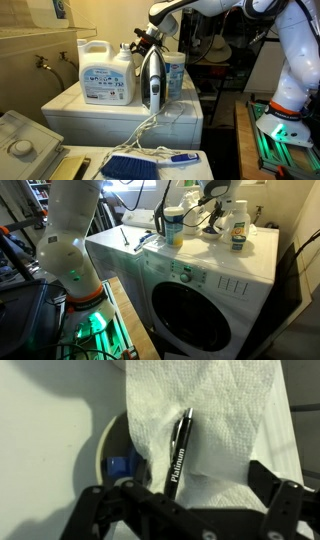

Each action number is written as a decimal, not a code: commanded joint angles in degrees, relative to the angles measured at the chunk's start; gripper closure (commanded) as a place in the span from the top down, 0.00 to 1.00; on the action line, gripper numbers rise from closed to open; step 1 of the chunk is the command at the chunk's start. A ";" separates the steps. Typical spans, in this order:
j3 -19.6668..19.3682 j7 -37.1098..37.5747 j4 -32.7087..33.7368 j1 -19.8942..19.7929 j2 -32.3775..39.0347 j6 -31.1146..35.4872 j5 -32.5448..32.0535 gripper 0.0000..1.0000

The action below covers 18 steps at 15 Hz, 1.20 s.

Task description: Put the pen on the paper towel, then place them on the lunchbox

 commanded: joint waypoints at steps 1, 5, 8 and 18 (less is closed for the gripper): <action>-1.70 4.08 0.83 0.50 -0.99 -4.26 -5.68 1.00; -1.56 5.73 1.58 0.35 -1.76 -5.86 -10.61 1.00; -1.36 3.87 0.84 0.35 -3.86 -7.36 -13.68 1.00; -1.76 -18.48 -9.08 0.22 -24.35 -16.06 -27.57 1.00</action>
